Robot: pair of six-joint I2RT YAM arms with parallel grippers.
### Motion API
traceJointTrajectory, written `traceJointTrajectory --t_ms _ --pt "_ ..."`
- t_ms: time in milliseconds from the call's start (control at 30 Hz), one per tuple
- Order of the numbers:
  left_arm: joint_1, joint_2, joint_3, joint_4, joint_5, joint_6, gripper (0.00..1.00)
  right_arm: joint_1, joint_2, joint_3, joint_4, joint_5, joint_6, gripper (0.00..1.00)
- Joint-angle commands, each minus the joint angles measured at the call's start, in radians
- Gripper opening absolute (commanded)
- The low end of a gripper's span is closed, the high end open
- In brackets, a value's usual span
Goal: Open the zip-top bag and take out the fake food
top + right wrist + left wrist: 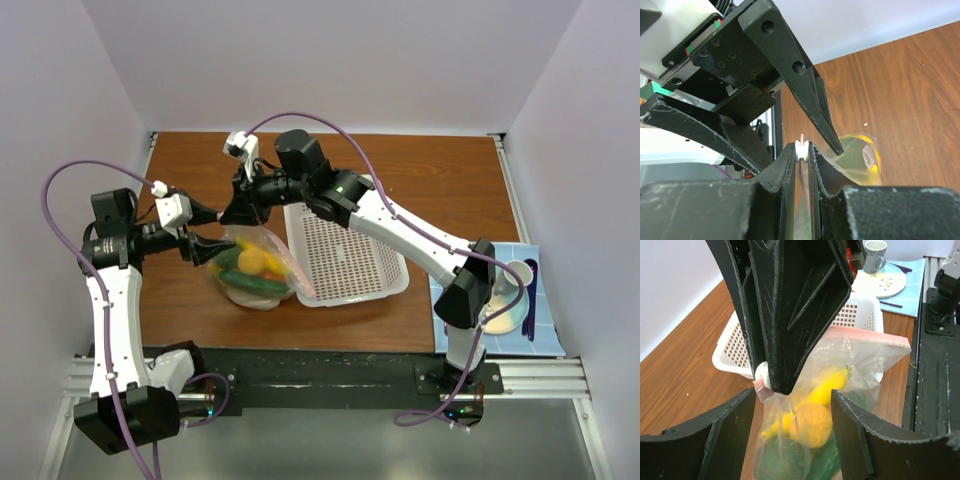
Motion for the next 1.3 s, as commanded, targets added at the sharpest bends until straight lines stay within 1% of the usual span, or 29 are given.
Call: traceJointTrajectory --t_ms 0,67,167,200,233,267,300,333,367,400,433,467,500,533,600,667,800,900,933,967,1000,1033,1067,1100,1133,1200,1267 --pt "-0.005 -0.014 0.033 0.061 0.057 -0.044 0.66 0.004 -0.054 0.003 0.003 -0.003 -0.005 0.07" --pt "-0.007 -0.010 0.031 0.112 0.075 -0.096 0.64 0.004 -0.053 0.006 0.000 -0.008 -0.005 0.06" --pt "-0.005 0.007 0.033 0.155 0.095 -0.131 0.60 0.004 -0.051 0.006 -0.009 -0.020 -0.005 0.06" --pt "-0.005 0.016 0.033 0.170 0.100 -0.144 0.53 0.004 -0.053 0.004 -0.011 -0.020 -0.006 0.06" --pt "-0.005 0.023 0.028 0.202 0.101 -0.150 0.49 0.004 -0.056 0.003 -0.012 -0.020 -0.006 0.06" --pt "-0.005 0.033 0.022 0.231 0.107 -0.185 0.45 0.004 -0.057 0.003 -0.018 -0.016 -0.009 0.06" --pt "-0.005 0.055 0.007 0.279 0.109 -0.231 0.36 0.004 -0.056 0.012 -0.028 -0.011 -0.015 0.06" --pt "-0.005 0.070 0.008 0.342 0.109 -0.271 0.32 0.004 -0.057 0.016 -0.032 -0.006 -0.018 0.06" --pt "-0.005 0.085 0.017 0.332 0.113 -0.273 0.30 0.004 -0.057 0.021 -0.045 -0.006 -0.022 0.06" --pt "-0.007 0.116 0.051 0.298 0.118 -0.236 0.25 0.003 -0.059 0.032 -0.049 -0.006 -0.023 0.06" --pt "-0.005 0.128 0.072 0.181 0.124 -0.181 0.22 0.004 -0.060 0.035 -0.052 -0.006 -0.025 0.06" --pt "-0.007 0.141 0.094 0.122 0.138 -0.071 0.19 0.004 -0.060 0.036 -0.057 -0.008 -0.025 0.06" --pt "-0.007 0.159 0.123 0.079 0.146 -0.038 0.11 0.004 -0.065 0.035 -0.061 -0.003 -0.031 0.06" --pt "-0.007 0.162 0.134 0.036 0.149 -0.023 0.08 0.004 -0.066 0.035 -0.062 -0.002 -0.032 0.06" --pt "-0.008 0.165 0.140 0.052 0.146 -0.026 0.00 0.003 -0.068 0.039 -0.066 -0.002 -0.035 0.06" --pt "-0.008 0.167 0.139 0.080 0.137 -0.068 0.00 0.004 -0.057 0.065 -0.083 -0.006 -0.035 0.06" --pt "-0.008 0.164 0.152 0.097 0.161 -0.090 0.00 0.004 -0.054 0.062 -0.097 0.000 -0.046 0.06" --pt "-0.008 0.145 0.172 0.144 0.176 -0.157 0.00 0.004 -0.069 0.055 -0.115 0.026 -0.063 0.06" --pt "-0.008 0.138 0.175 0.169 0.179 -0.217 0.00 0.004 -0.076 0.056 -0.127 0.046 -0.069 0.05" --pt "-0.007 0.118 0.175 0.205 0.189 -0.271 0.00 0.004 -0.089 0.047 -0.143 0.058 -0.083 0.04" --pt "-0.001 0.106 0.160 0.341 0.204 -0.347 0.00 0.004 -0.120 0.036 -0.149 0.073 -0.095 0.04" --pt "0.010 0.090 0.139 0.453 0.268 -0.562 0.00 0.003 -0.138 0.026 -0.155 0.095 -0.109 0.04" --pt "0.022 0.055 0.107 0.604 0.294 -0.705 0.00 0.002 -0.154 0.001 -0.172 0.127 -0.135 0.04" --pt "0.027 0.041 0.043 0.870 0.294 -0.825 0.00 -0.002 -0.178 -0.011 -0.181 0.139 -0.144 0.04" --pt "0.030 0.029 0.019 0.964 0.281 -0.943 0.00 -0.002 -0.188 -0.022 -0.189 0.144 -0.150 0.05" --pt "0.073 0.029 -0.028 1.082 0.284 -1.003 0.00 -0.014 -0.209 -0.060 -0.206 0.135 -0.163 0.06" --pt "0.117 0.078 -0.026 1.082 0.294 -1.015 0.00 -0.016 -0.223 -0.120 -0.206 0.138 -0.161 0.06"
